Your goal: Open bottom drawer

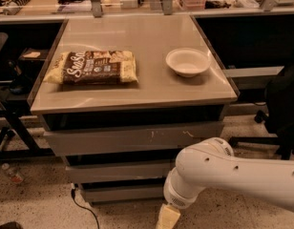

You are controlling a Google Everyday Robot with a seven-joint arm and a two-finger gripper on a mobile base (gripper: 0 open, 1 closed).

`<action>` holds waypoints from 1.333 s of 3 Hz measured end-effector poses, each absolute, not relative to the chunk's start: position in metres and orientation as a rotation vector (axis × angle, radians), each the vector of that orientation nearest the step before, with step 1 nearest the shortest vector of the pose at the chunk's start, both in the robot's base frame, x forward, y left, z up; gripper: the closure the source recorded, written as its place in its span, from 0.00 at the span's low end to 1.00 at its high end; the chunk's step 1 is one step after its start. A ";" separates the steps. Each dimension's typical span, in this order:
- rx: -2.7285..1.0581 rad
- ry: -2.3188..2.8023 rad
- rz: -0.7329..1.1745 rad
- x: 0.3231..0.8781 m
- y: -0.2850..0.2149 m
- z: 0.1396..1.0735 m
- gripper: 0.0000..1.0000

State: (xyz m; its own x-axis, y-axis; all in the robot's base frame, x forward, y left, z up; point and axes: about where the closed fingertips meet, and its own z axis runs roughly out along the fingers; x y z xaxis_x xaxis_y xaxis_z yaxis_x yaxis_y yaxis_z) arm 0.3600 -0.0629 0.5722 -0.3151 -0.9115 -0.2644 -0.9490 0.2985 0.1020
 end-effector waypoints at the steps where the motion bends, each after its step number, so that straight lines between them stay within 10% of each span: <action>1: -1.697 2.457 0.365 0.380 -0.066 0.508 0.00; 4: -1.654 2.525 0.378 0.399 -0.074 0.418 0.00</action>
Offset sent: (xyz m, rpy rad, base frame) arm 0.0692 -0.0286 -0.1933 -0.0459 0.0446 -0.1556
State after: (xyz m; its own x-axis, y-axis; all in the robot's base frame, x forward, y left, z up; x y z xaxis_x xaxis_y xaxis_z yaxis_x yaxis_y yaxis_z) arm 0.3987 -0.0737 0.4176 -0.4052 -0.8881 -0.2167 -0.9127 0.3793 0.1521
